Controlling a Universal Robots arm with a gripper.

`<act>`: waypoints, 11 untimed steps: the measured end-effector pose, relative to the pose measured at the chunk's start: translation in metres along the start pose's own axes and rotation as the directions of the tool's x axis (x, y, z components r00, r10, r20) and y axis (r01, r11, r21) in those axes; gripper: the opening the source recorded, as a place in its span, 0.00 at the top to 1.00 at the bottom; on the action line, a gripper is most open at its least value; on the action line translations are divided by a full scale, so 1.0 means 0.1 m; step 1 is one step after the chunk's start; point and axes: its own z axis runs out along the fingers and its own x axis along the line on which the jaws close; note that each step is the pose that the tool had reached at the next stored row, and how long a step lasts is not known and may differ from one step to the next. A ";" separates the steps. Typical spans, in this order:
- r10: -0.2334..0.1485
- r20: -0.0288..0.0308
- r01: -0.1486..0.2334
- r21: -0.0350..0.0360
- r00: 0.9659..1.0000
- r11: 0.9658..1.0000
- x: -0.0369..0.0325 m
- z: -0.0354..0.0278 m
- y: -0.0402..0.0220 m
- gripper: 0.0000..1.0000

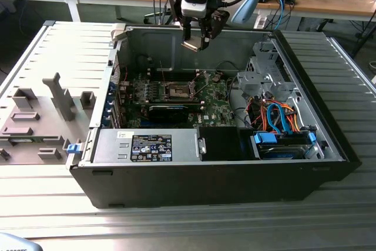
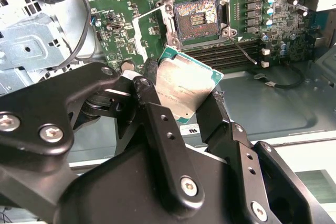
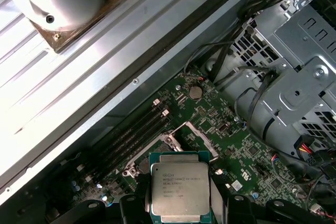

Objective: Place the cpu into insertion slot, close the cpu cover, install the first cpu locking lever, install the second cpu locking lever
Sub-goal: 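Place the cpu into insertion slot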

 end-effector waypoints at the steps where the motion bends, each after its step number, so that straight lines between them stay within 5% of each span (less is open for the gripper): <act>1: 0.000 0.000 0.000 0.000 1.000 1.000 0.000 0.000 0.000 0.46; 11: 0.004 0.000 -0.004 0.000 1.000 1.000 0.000 0.001 0.000 0.46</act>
